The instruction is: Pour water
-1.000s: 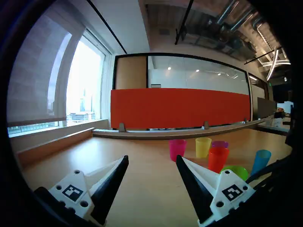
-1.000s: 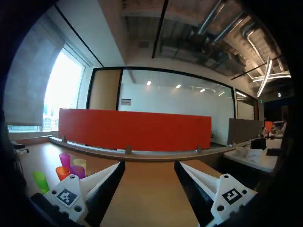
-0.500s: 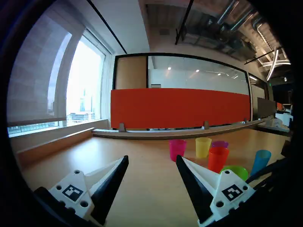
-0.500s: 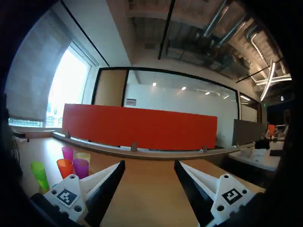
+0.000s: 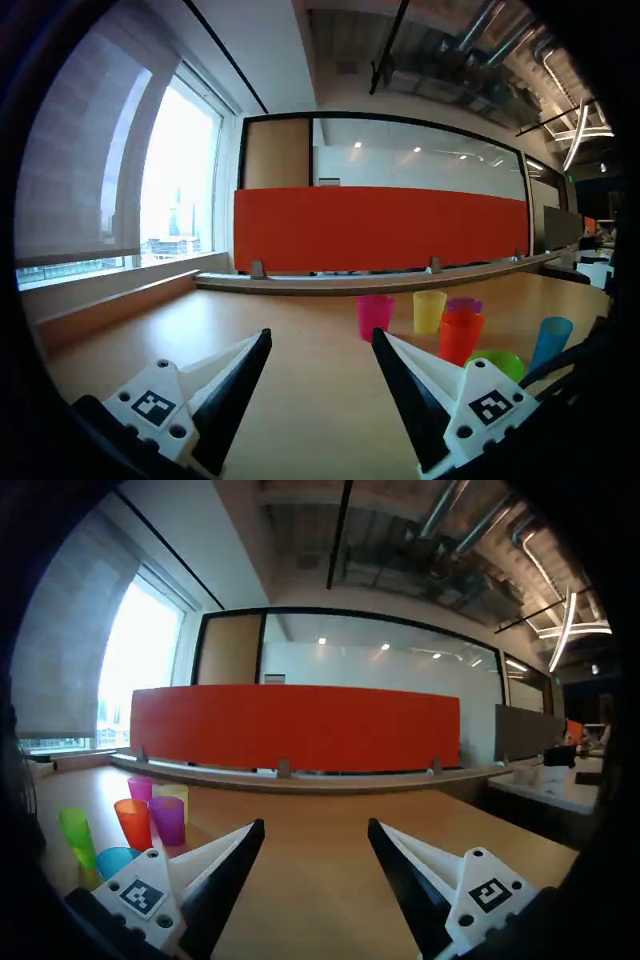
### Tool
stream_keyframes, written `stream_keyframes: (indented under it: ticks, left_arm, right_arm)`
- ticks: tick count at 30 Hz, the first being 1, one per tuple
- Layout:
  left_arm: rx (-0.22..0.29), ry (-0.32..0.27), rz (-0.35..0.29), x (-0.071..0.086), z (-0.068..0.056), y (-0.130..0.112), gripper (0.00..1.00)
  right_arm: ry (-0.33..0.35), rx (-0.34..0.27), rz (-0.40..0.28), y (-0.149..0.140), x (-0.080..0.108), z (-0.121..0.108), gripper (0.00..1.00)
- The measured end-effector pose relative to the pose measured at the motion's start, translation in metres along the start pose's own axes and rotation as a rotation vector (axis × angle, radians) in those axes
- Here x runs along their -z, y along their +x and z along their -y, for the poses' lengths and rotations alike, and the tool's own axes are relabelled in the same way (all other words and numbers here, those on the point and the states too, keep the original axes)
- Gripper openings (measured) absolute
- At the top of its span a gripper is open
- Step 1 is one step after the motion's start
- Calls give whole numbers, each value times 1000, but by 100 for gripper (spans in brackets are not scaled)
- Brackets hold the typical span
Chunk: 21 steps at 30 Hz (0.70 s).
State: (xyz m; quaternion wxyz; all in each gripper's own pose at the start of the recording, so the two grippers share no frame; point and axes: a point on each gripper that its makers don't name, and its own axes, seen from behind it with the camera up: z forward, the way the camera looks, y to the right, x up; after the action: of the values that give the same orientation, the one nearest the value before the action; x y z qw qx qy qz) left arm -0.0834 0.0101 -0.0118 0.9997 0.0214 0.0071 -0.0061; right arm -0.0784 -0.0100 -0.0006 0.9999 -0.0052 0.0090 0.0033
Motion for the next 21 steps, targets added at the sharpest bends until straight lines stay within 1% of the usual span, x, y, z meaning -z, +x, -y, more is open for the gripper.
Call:
stream_keyframes:
  ticks: [9, 15, 21]
  left_arm:
    - [0, 0, 0, 0, 0, 0, 93]
    - [0, 0, 0, 0, -1, 0, 93]
    - [0, 0, 0, 0, -1, 0, 93]
  right_arm:
    - [4, -3, 4, -7, -4, -2, 100]
    - [-3, -29, 12, -10, -3, -7, 100]
    - [3, -27, 13, -11, -4, -7, 100]
